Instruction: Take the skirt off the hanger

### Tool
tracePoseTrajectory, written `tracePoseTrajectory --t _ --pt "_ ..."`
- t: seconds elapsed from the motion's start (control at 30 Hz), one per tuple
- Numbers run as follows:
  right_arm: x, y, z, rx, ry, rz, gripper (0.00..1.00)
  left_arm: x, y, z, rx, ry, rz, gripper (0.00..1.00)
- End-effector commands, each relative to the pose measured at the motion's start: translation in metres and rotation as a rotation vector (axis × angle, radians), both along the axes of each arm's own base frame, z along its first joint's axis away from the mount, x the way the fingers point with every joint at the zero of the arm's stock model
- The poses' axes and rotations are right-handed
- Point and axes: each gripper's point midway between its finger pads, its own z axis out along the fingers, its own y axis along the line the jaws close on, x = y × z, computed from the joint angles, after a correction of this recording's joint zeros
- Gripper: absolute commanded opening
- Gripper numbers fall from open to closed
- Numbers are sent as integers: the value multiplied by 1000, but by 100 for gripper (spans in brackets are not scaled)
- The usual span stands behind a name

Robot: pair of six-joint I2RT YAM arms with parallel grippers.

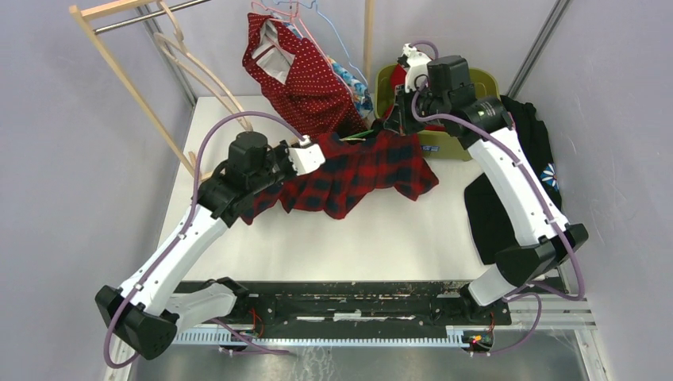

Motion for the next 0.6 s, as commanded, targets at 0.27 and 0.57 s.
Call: tracePoseTrajectory --t 0.27,0.57 --pt "-32 -7 82 96 -185 8 1 55 -11 46 -97 -156 120 3" --pt "-70 57 89 170 -139 237 1 88 -41 51 -228 -166 114 3"
